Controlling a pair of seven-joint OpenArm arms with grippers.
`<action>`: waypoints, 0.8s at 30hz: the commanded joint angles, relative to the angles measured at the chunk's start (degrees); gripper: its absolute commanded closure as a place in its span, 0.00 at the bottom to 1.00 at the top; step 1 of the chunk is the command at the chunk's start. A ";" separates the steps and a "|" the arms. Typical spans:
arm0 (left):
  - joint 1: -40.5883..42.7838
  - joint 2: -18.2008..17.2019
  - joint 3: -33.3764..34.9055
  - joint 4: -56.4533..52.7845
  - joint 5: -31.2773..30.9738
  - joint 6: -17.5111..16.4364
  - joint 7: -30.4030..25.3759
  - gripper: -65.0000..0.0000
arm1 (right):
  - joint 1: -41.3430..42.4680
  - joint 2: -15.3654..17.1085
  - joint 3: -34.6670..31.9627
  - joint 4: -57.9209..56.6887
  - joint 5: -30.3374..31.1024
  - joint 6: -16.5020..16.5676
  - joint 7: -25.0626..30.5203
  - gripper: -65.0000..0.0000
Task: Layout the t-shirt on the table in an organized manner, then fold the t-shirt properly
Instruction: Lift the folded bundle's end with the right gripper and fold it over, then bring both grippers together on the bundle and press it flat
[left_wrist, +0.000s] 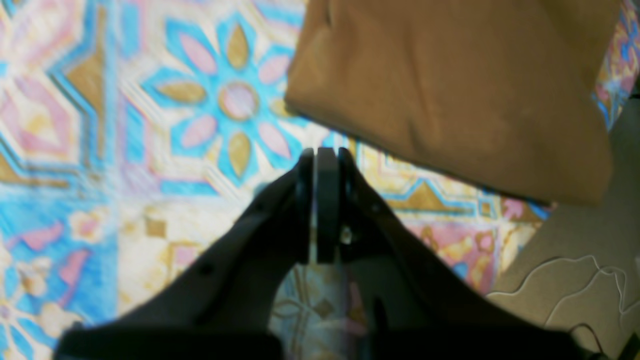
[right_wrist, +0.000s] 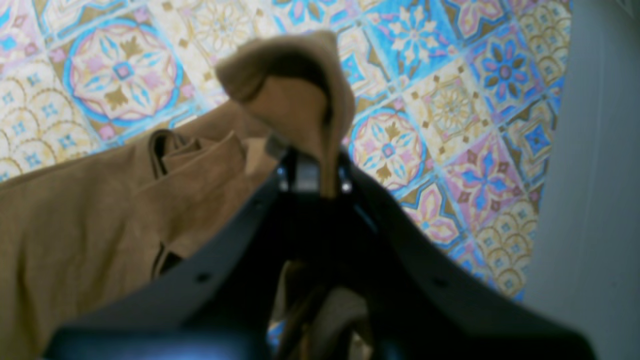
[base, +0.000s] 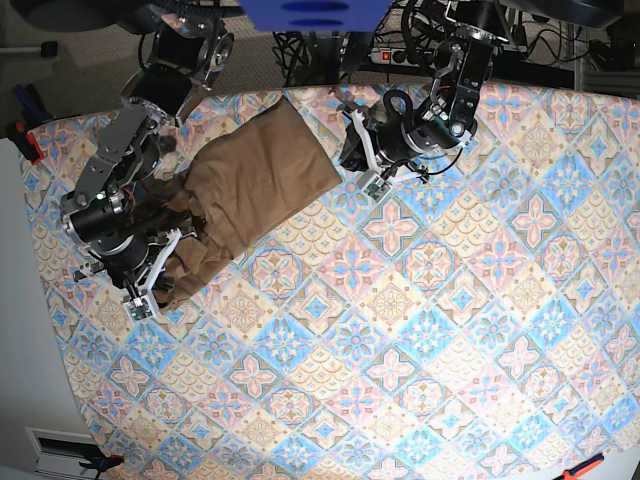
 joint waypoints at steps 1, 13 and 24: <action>-0.35 0.16 0.01 0.50 -0.66 -0.13 -0.97 1.00 | 1.34 0.31 -0.25 1.14 0.78 0.10 1.17 1.00; -4.83 4.38 4.84 -5.83 -0.66 -0.22 -0.97 1.00 | 0.46 0.31 -10.97 1.14 0.69 -1.53 1.17 1.00; -5.62 4.21 4.58 -7.24 -0.66 -0.13 -1.15 1.00 | -1.38 -1.01 -11.67 1.23 0.69 -6.19 1.17 1.00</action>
